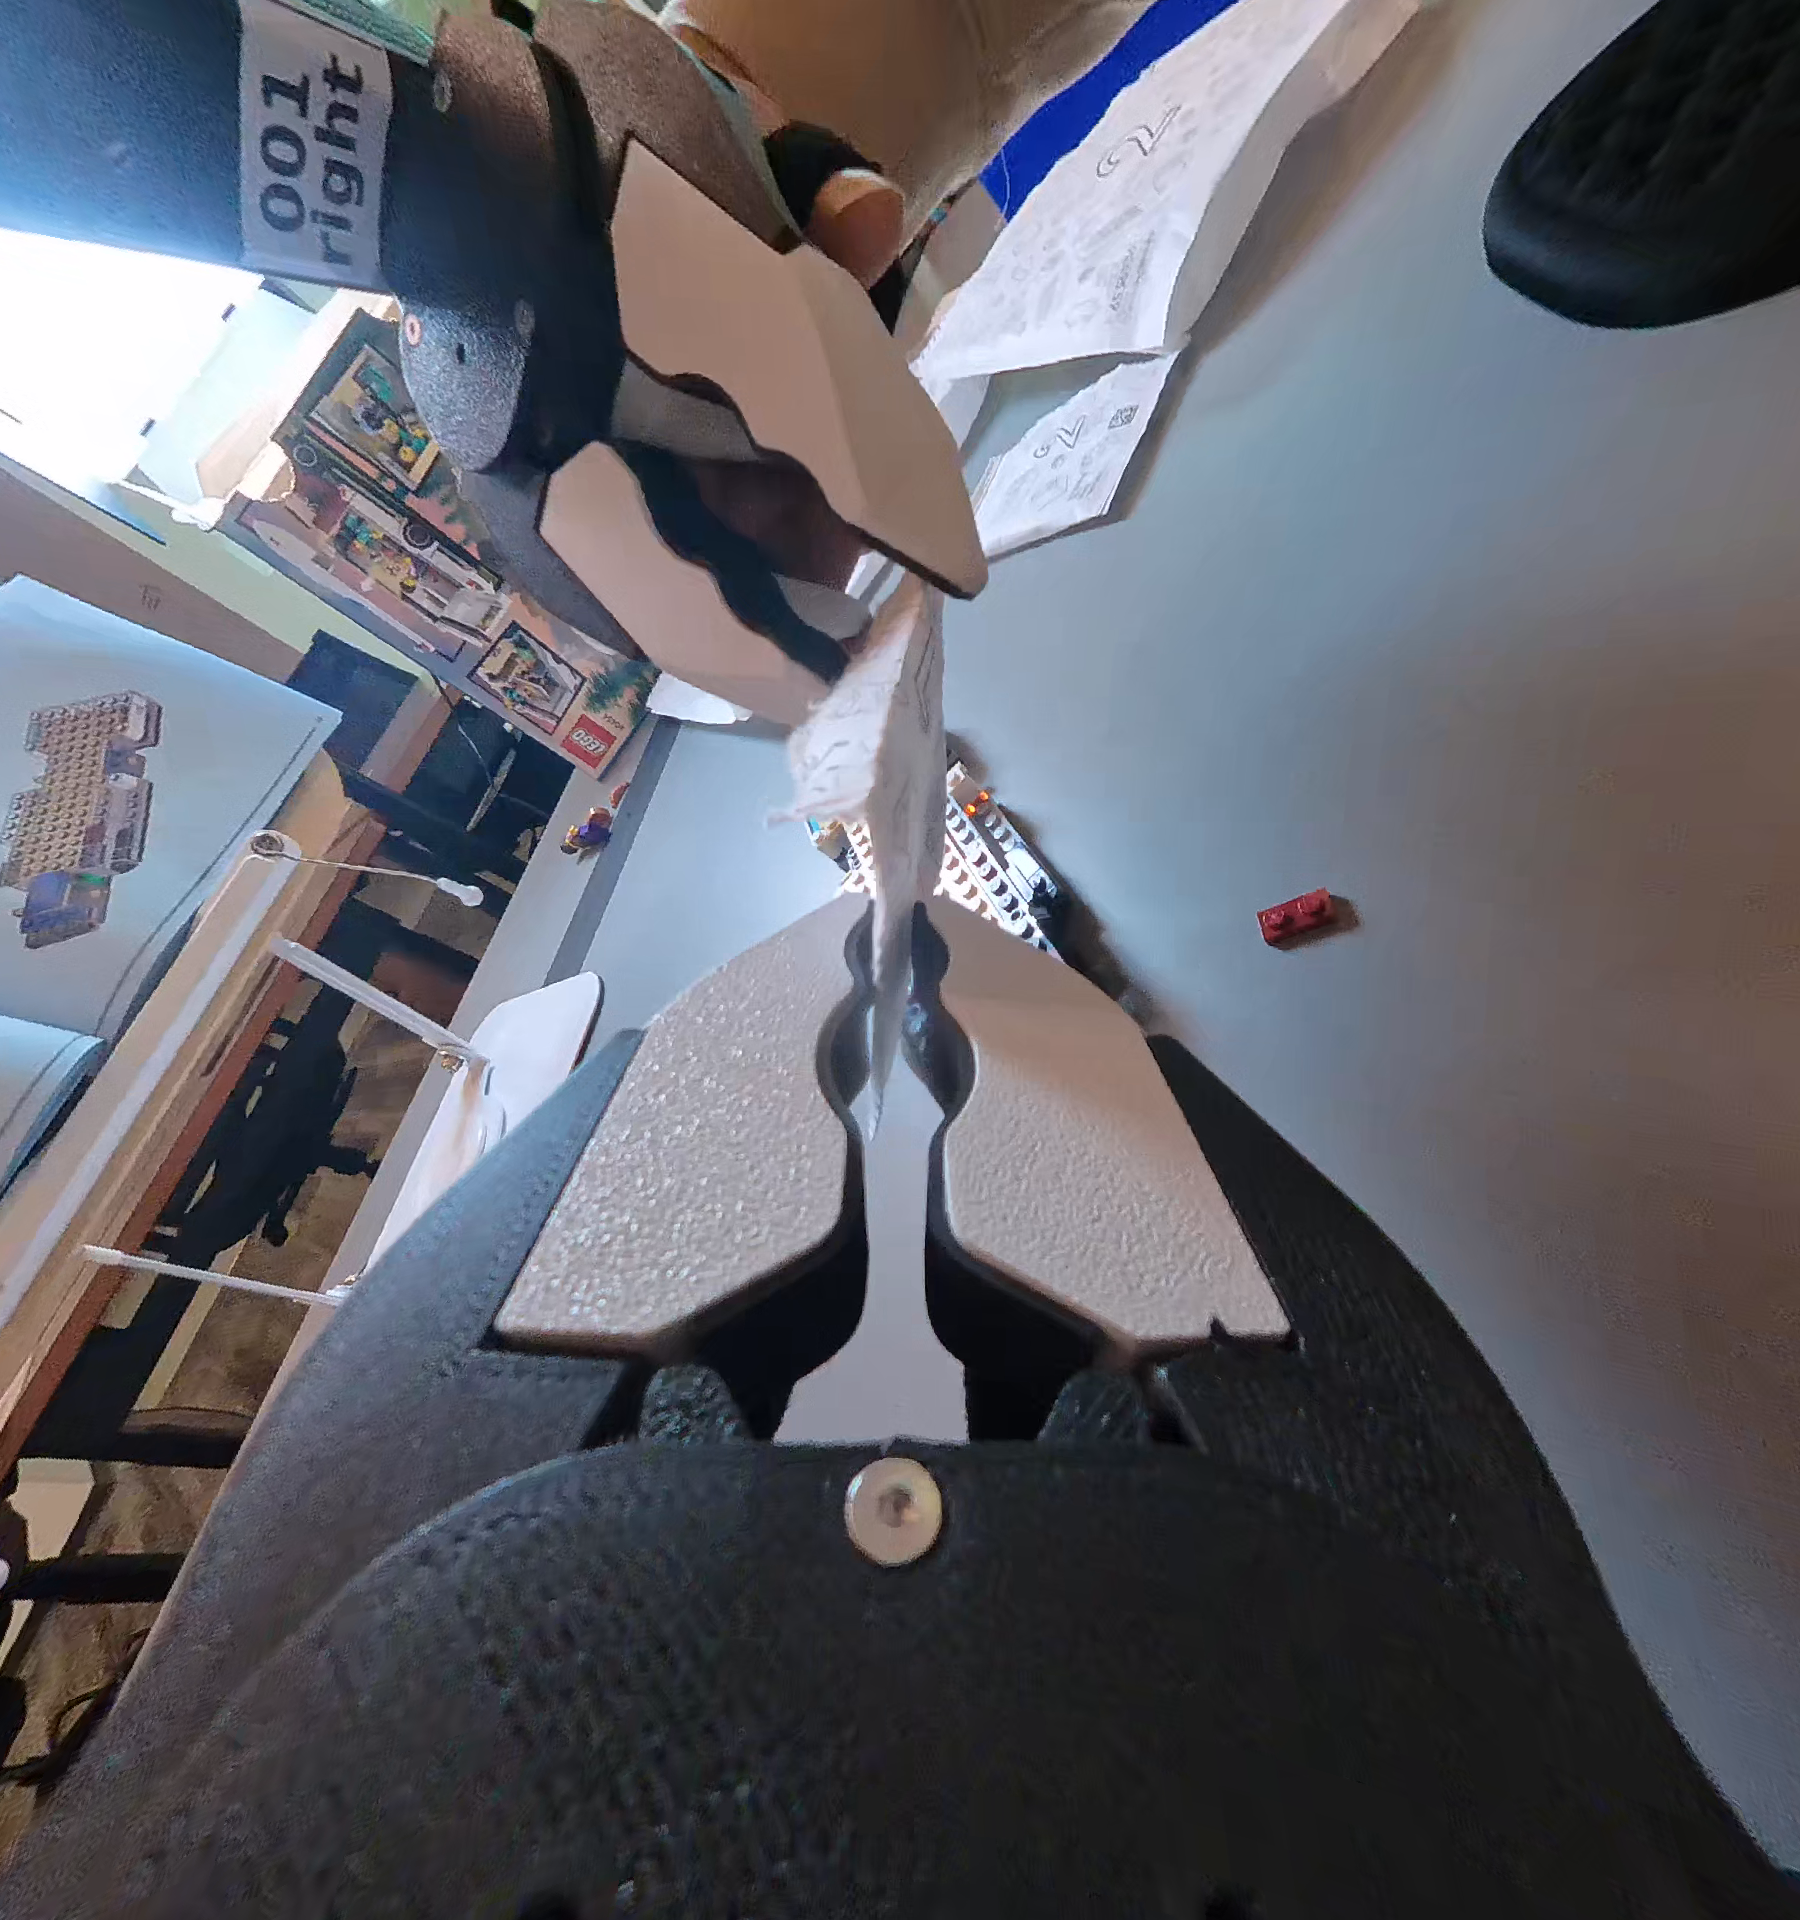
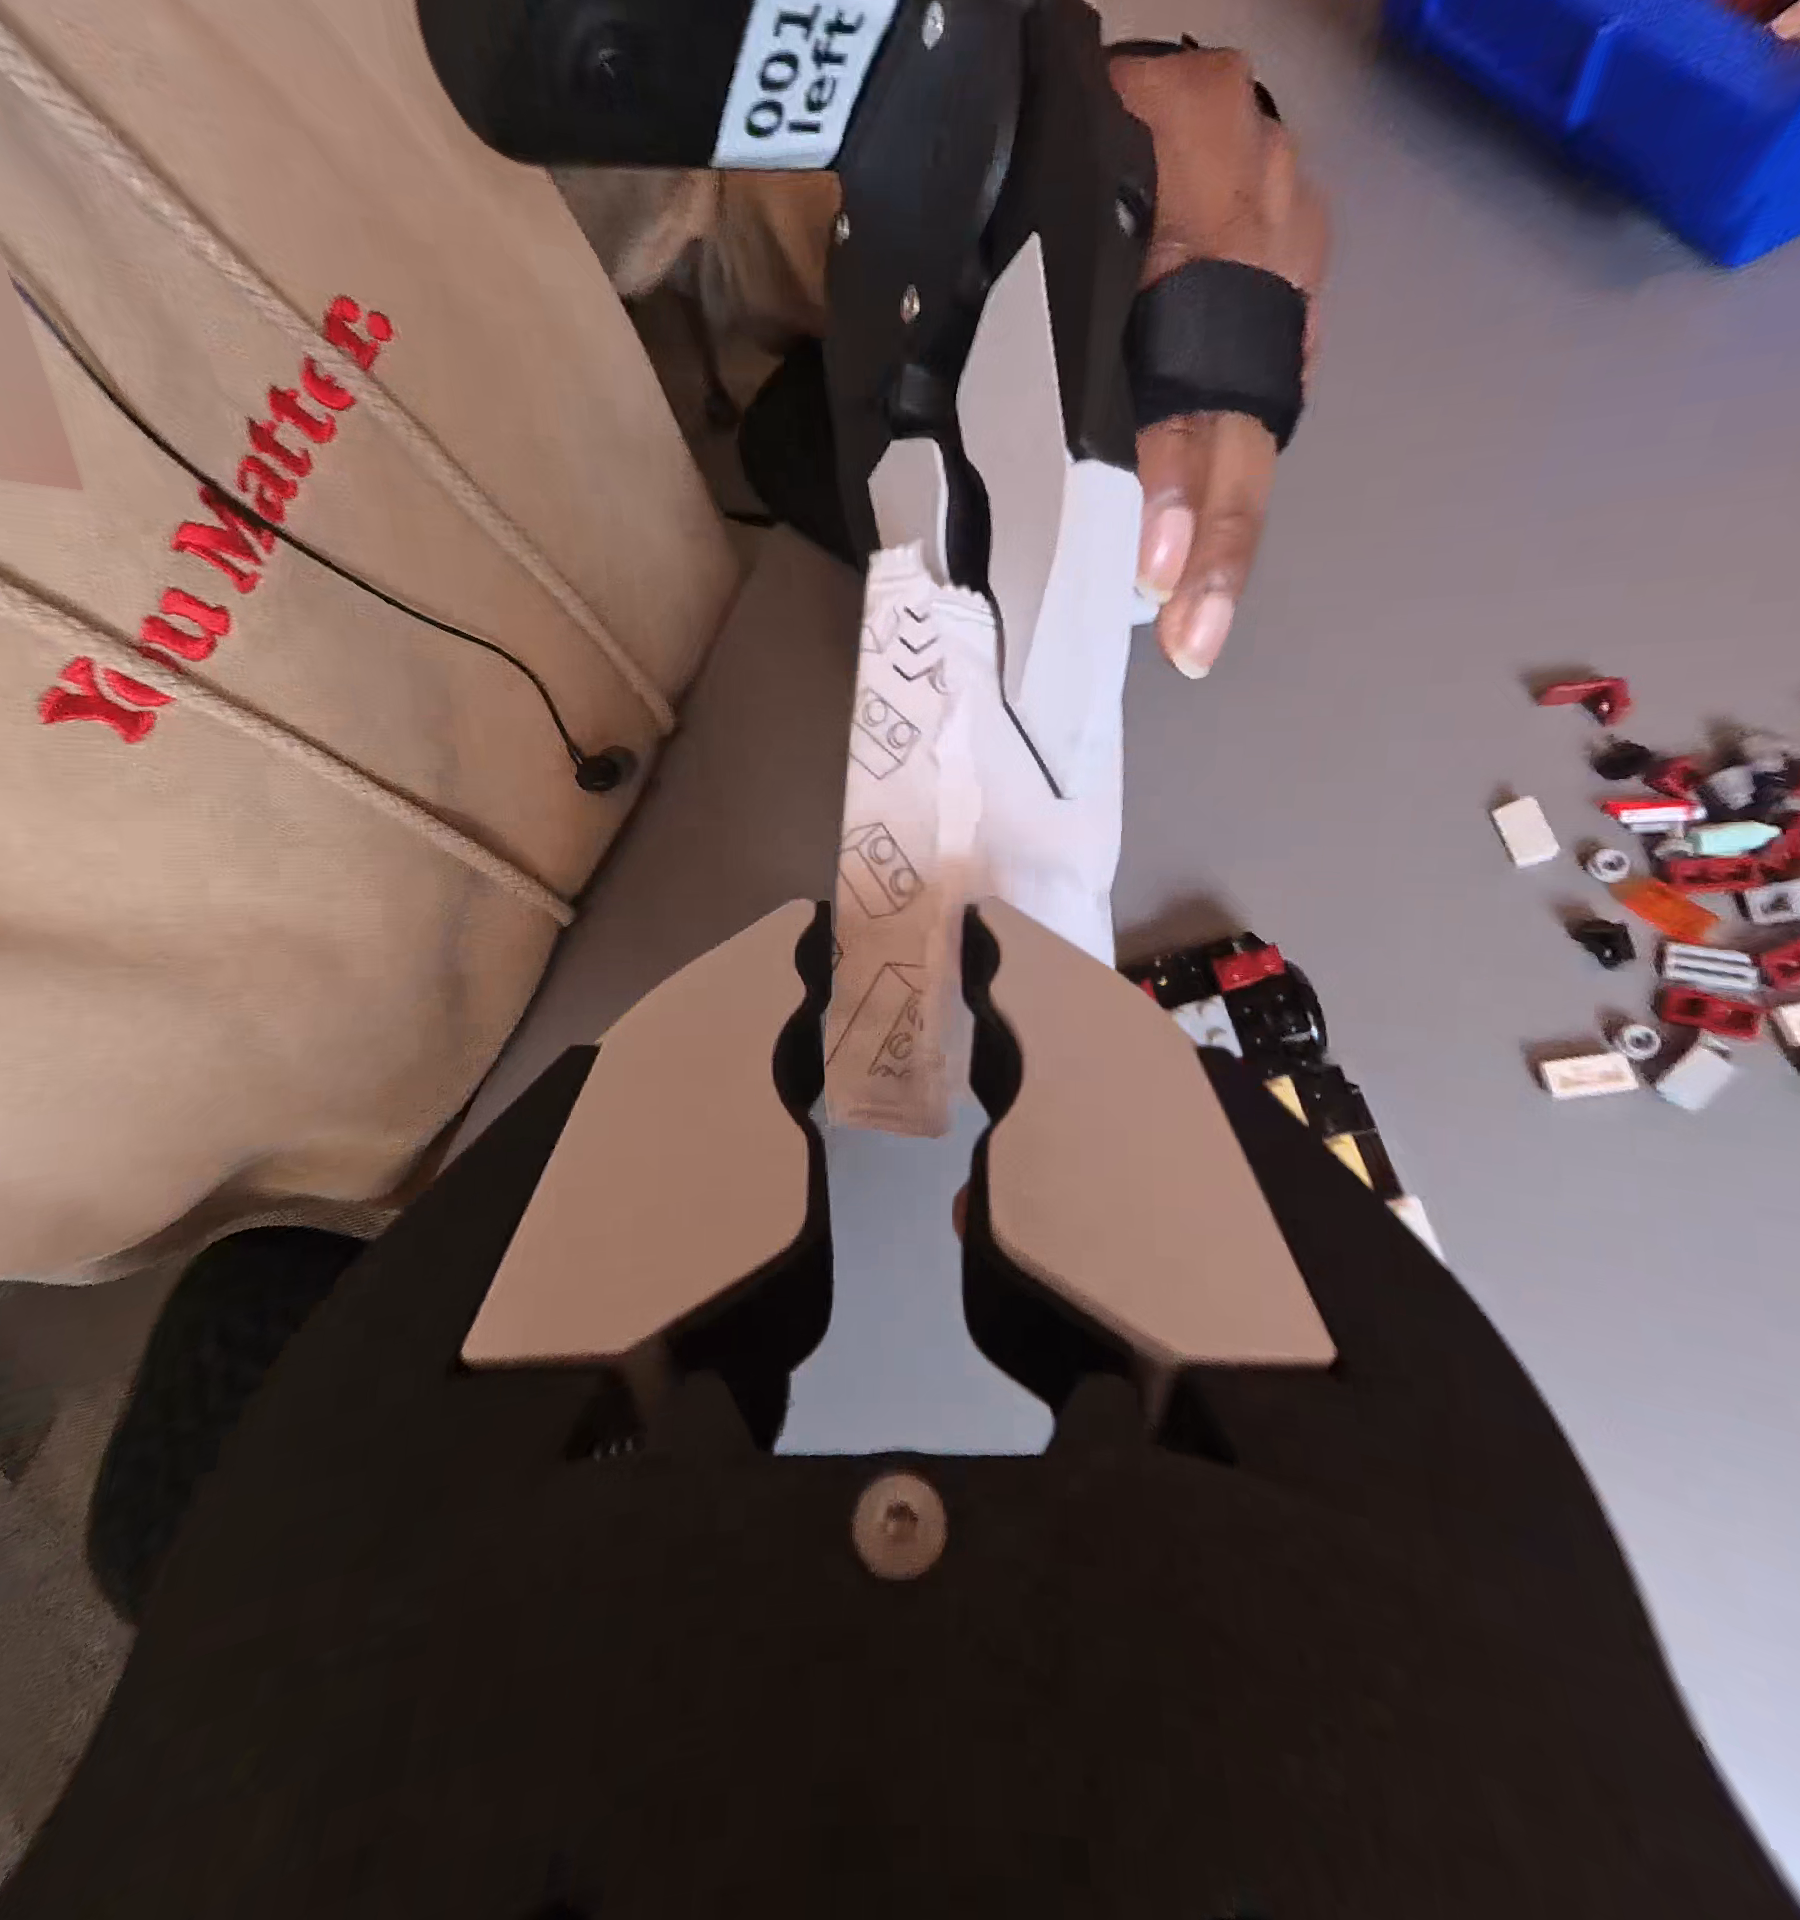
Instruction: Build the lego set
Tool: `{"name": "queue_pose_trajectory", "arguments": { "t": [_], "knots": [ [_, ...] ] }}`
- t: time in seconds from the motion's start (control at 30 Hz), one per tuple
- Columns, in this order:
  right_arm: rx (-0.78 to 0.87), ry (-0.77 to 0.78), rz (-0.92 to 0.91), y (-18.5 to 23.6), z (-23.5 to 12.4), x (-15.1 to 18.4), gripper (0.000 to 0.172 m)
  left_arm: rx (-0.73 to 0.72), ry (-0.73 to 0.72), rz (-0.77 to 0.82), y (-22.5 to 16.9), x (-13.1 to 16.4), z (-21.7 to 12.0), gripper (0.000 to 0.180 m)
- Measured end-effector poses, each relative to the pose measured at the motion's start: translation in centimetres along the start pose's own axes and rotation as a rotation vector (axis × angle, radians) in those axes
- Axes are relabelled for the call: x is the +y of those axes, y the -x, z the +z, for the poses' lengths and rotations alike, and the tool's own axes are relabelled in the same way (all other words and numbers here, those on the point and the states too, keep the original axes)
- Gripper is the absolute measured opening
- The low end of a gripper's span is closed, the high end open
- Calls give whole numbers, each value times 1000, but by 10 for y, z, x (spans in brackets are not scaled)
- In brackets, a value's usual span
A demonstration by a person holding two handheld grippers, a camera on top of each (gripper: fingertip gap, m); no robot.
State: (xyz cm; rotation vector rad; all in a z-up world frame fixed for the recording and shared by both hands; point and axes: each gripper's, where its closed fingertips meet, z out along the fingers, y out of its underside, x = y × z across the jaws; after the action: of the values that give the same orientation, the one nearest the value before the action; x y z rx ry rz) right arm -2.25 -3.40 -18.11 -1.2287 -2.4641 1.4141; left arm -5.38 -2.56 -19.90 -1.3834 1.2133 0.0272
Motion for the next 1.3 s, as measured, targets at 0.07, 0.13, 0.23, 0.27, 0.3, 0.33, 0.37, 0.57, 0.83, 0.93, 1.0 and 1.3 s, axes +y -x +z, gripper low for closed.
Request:
{"name": "queue_pose_trajectory", "arguments": {
  "t": [0.07, 0.13, 0.23, 0.27, 0.3, 0.33, 0.37, 0.57, 0.83, 0.93, 1.0, 1.3],
  "knots": [
    [73, -11, -54, -6, -4, -6, 18, 2, 23, -49, 2, 5, 0, 5],
    [190, -40, -119, -13, -13, -14, 12, 18, 28, -176, 8, 8, 1, 5],
    [361, -86, -217, -15, -25, -24, 0, 93, 55, -460, 11, 17, 2, 5],
    [410, -81, -247, -14, -26, -23, 0, 112, 17, -572, 14, 15, 2, 5],
    [457, -79, -280, -12, -25, -21, 0, 155, 7, -678, 13, 14, 1, 5],
    [494, -97, -307, -9, -23, -21, 0, 192, 0, -763, 12, 13, 1, 5],
    [528, -117, -324, -8, -21, -21, 0, 224, -9, -839, 12, 12, 1, 4],
    [709, -136, -378, -13, -28, -24, 0, 235, -32, -770, 4, 10, 4, 5],
    [600, -567, -144, -7, -53, -63, 0, 212, -281, -850, 24, -22, -8, 23],
    [578, -679, -79, -13, -52, -67, 0, 188, -316, -871, 31, -26, -12, 11],
    [598, -689, -81, -17, -53, -67, 0, 161, -304, -882, 36, -22, -14, 9],
    [821, -418, -275, -19, -44, -54, 0, 171, -255, -1084, 45, -4, -12, 8]
  ]
}}
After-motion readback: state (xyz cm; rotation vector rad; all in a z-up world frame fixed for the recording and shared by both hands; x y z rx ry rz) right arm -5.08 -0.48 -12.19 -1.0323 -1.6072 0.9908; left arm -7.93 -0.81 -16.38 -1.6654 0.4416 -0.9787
